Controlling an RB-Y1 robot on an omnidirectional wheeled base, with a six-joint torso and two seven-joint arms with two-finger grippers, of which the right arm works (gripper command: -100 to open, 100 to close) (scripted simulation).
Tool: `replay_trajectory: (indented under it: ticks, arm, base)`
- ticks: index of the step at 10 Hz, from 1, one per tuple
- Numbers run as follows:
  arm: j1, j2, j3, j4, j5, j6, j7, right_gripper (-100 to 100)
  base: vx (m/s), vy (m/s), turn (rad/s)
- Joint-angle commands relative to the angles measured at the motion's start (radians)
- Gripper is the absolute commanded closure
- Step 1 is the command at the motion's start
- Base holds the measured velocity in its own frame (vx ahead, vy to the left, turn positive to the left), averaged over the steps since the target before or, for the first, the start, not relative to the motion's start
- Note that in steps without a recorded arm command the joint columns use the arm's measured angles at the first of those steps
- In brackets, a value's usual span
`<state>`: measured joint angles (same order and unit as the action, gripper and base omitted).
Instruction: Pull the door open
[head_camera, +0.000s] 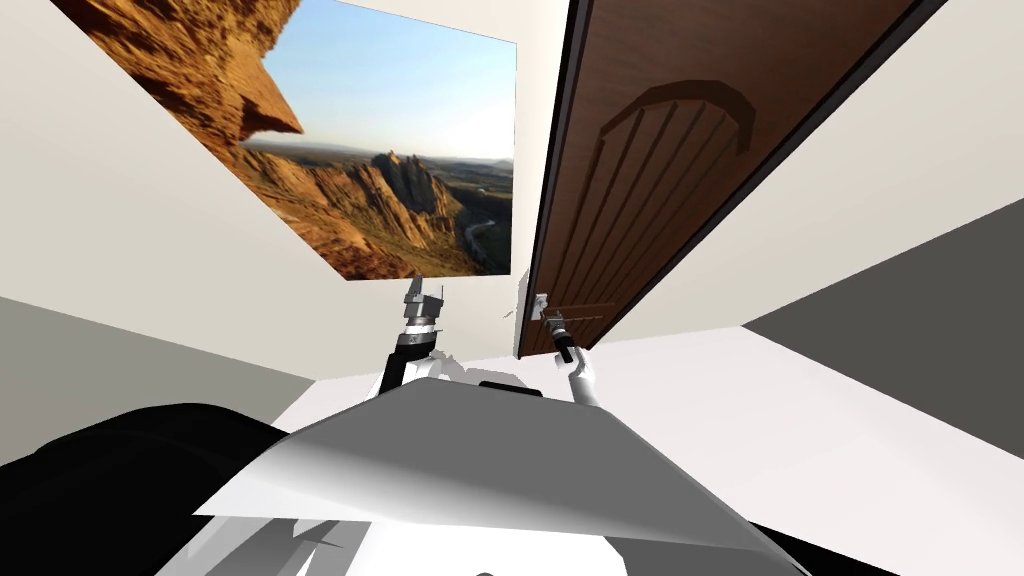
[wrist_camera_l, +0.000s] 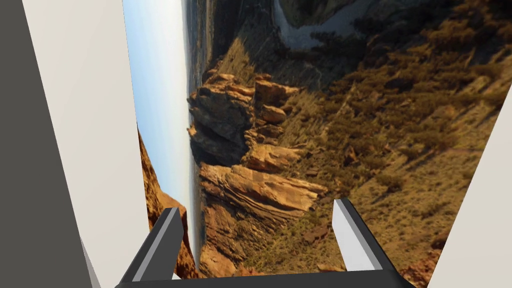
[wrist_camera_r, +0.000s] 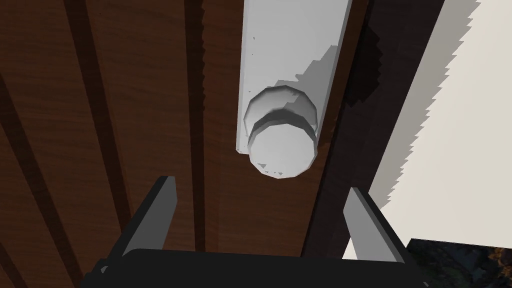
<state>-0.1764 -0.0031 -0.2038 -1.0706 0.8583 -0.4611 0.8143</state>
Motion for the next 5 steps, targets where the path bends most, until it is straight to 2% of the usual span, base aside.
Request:
replay_trajectory:
  ticks: [1, 3, 4, 5]
  arm:
    - [-0.031, 0.022, -0.021, 0.029, -0.005, 0.001, 0.018, -100]
    - [-0.061, 0.048, -0.028, 0.054, -0.008, -0.004, 0.031, -100]
    - [-0.054, 0.04, -0.029, 0.051, -0.008, -0.004, 0.028, -100]
    - [-0.054, 0.04, -0.029, 0.051, -0.008, -0.004, 0.028, 100]
  base:
    - [0.133, -0.048, 0.126]
    - [0.19, -0.043, 0.104]
    - [0.088, -0.002, 0.019]
    - [-0.013, 0.0, -0.003]
